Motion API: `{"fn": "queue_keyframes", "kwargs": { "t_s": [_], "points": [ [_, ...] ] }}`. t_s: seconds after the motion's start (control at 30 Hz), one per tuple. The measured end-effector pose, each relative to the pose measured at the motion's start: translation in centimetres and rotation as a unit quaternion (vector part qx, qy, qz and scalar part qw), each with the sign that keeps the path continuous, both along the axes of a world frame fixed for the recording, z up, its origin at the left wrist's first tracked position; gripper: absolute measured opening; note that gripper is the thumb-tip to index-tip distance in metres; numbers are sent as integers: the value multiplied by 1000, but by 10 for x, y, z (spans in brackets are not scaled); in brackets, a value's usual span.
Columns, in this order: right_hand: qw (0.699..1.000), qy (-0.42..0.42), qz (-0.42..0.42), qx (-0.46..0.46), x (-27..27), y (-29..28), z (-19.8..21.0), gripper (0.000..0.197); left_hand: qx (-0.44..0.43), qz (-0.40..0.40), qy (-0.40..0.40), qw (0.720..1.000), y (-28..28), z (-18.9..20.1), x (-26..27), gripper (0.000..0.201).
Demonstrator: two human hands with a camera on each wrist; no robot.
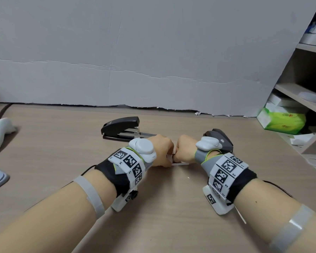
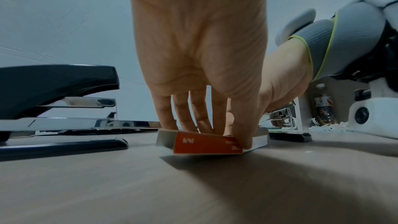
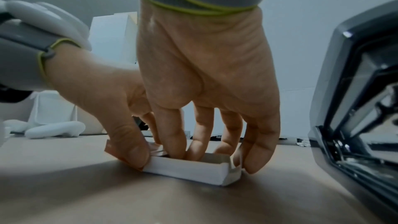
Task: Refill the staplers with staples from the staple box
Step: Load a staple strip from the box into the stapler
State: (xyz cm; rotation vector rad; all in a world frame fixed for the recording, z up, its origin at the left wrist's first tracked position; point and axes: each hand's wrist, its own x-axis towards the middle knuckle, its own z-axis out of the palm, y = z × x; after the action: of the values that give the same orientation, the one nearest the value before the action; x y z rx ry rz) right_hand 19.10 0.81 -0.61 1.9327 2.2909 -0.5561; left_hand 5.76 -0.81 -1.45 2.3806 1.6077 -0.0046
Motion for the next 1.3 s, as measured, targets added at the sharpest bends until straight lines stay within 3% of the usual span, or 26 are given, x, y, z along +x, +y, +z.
{"fn": "queue_keyframes", "kwargs": {
  "t_s": [0.1, 0.23, 0.43, 0.53, 0.6, 0.73, 0.87, 1.07, 1.17, 1.3],
  "points": [
    [1000, -20, -6, 14, -4, -3, 0, 40, 3, 9, 10, 1000, 0, 0, 2, 28],
    [999, -24, -29, 25, 0, -4, 5, 34, -6, 12, 22, 1000, 0, 0, 0, 26],
    [995, 49, -61, 60, 19, -2, 20, 25, -2, 21, 9, 1000, 0, -2, -3, 26],
    [984, 152, -50, 80, 23, -2, 22, 15, -17, 27, -27, 999, 1, 0, -9, 51],
    [970, 223, -37, 92, 23, -2, 21, 12, -30, 34, -100, 994, 0, 12, -15, 66],
    [928, 348, -31, 126, 18, 0, 21, 13, -22, 28, -266, 963, -1, 30, -32, 41],
    [896, 424, -19, 129, 5, -1, 24, 11, -72, 77, -445, 889, -7, 32, -40, 24],
    [870, 474, -13, 137, -9, -1, 21, 14, -90, 123, -555, 817, -12, 30, -48, 13],
    [867, 479, -19, 139, -14, 1, 20, 15, -77, 142, -569, 806, -12, 29, -51, 13],
    [850, 506, -54, 135, -18, 5, 28, 5, -37, 160, -528, 833, -9, 31, -61, 16]
  ]
}}
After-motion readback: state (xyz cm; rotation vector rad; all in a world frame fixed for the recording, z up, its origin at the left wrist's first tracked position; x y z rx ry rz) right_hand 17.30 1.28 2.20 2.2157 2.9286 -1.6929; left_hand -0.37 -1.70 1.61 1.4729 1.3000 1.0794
